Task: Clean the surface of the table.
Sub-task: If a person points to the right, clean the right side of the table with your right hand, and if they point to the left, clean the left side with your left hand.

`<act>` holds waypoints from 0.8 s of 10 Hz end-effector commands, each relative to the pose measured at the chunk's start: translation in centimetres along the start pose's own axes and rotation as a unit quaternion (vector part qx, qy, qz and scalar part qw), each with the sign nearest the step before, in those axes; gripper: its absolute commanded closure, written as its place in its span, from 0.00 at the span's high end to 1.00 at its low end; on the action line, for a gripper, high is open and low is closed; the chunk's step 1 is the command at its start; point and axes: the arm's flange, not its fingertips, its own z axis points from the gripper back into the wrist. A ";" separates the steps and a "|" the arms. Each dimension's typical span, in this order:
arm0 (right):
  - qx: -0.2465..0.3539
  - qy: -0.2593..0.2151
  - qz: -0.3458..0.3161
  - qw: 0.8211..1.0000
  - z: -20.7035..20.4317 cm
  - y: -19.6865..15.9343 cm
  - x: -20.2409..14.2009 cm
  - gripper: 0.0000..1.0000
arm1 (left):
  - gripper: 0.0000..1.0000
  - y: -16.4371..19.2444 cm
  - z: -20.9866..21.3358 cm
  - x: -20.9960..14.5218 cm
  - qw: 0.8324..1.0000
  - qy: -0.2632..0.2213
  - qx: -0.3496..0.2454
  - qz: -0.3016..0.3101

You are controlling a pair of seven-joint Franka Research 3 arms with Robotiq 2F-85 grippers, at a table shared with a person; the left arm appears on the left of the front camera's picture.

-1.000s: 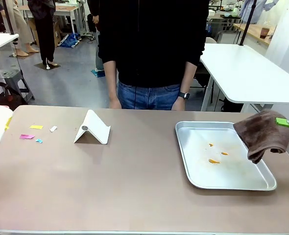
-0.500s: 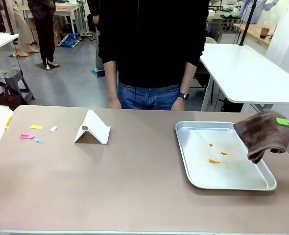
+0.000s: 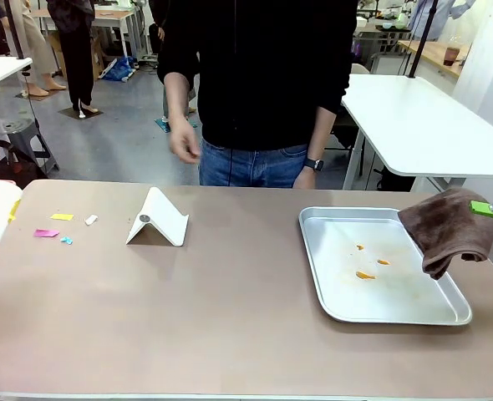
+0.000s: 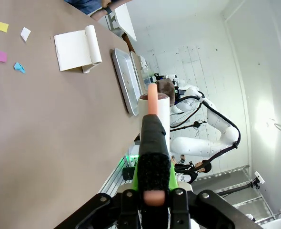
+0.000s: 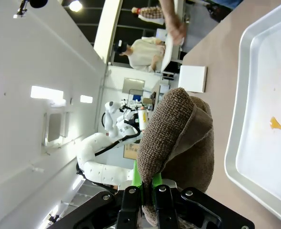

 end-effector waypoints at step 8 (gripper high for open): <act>0.004 0.006 0.002 1.000 0.1 0.1 -0.2 0.01 | 0.00 -0.5 0.1 0.3 1.000 -0.002 -0.007 0.005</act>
